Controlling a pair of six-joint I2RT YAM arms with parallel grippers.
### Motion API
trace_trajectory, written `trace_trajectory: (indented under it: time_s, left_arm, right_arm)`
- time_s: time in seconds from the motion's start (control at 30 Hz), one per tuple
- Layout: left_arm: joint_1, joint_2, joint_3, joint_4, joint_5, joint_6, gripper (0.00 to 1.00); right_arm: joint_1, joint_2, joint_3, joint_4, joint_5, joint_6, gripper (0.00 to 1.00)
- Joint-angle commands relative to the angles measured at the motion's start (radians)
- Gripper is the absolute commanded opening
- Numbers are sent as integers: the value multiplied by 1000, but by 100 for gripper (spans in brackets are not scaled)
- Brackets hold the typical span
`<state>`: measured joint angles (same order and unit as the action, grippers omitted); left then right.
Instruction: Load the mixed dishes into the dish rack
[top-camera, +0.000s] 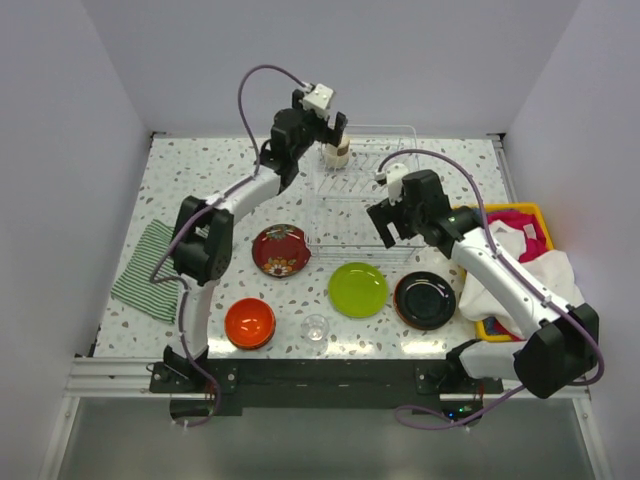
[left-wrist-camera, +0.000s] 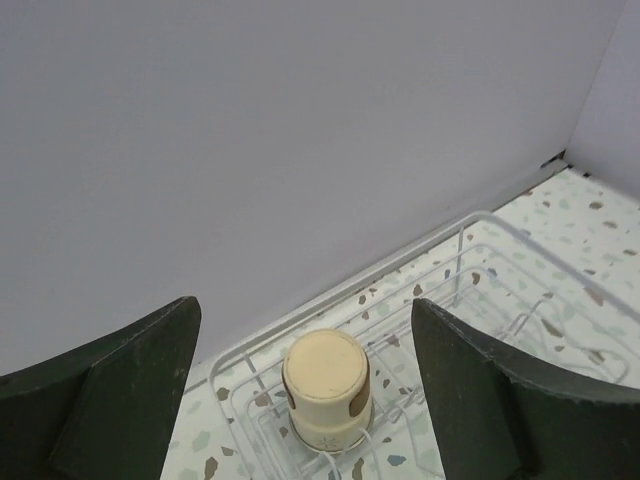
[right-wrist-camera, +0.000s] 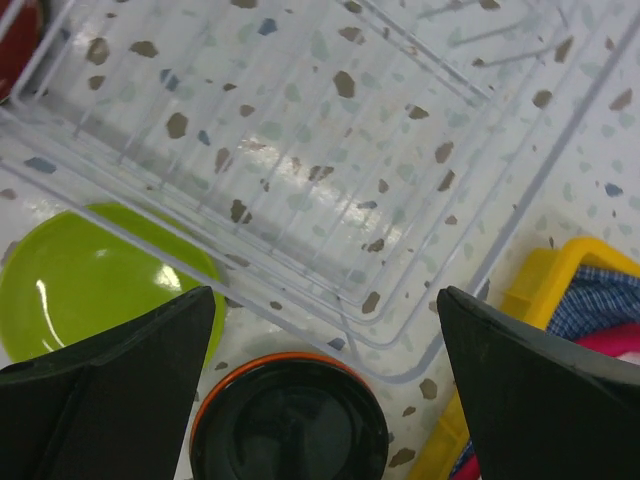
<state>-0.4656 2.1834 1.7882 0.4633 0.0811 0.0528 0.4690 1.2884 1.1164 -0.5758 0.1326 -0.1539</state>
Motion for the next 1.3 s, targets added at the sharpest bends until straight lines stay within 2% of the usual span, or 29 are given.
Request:
trace_trajectory:
  time_s: [0.0,0.03,0.2,0.3,0.4,0.53,0.63,0.77,0.83,1.0,1.27]
  left_arm:
    - [51,-304,-82,-141,-10,-111,91]
    - [61,-344,-110,-234,-12,-141,91]
    - [154,-606,-331,-544,11,-183,89]
    - [217,-741,-466,-734,130,-228,87]
    - [238,-873,-601,-820,157,-219,86]
    - [255,-1103,-794,-828,144,-200,86]
    - [283,-1200,-846,-857,131,-182,86]
    - [373,-1278,-848,-911,151,-191,86]
    - [383,-1312,-848,-923,149,-188,86]
    - [426,-1341,-828,-968,146,-222,86]
    - [466,-1370,-820,-954,161,-245,86]
  right_arm:
    - [3,-43,46,-5,-337,-179,94]
    - [17,-47,45,-21,-461,-255,92]
    - [149,-32,63,-61,-540,-370,86]
    - [246,2,89,-156,-651,-424,80]
    - [322,64,120,-235,-673,-362,73]
    - [356,117,112,-219,-679,-199,67]
    - [388,134,83,-213,-645,-190,66]
    - [410,173,71,-190,-626,-170,66]
    - [431,186,74,-173,-623,-156,65]
    - [493,241,69,-144,-549,-119,63]
    - [516,321,68,-98,-439,-76,63]
